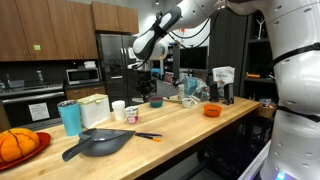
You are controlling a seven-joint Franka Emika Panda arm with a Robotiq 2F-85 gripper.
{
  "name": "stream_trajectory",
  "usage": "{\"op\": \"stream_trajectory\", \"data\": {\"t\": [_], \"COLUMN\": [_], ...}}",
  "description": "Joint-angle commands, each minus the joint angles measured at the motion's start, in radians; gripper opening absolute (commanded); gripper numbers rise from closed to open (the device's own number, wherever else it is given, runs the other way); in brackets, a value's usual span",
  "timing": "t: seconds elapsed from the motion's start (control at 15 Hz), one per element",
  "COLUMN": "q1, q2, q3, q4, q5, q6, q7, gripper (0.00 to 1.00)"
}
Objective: Put the clear lid on the white and pink container.
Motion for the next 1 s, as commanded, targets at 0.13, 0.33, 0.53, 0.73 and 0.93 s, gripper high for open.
{"op": "stream_trajectory", "data": {"t": [0.13,0.33,0.53,0.73,0.93], "q1": [-0.003,-0.008,-0.008,-0.007,-0.007], "q2": [0.01,0.036,0.036,0.038,0.041], "q3": [-0.011,-0.014,-0.008,-0.008,-0.008], "q4": [0.023,0.049,0.035,0.035,0.037], "q5": [-0.018,-0.01,-0.002,-0.002,-0.005], "q6": [-0.016,-0.023,-0.01,-0.01,-0.012], "q7": [0.008,0.005,0.002,0.002,0.004], "gripper": [0.0,0.0,0.02,0.02,0.0]}}
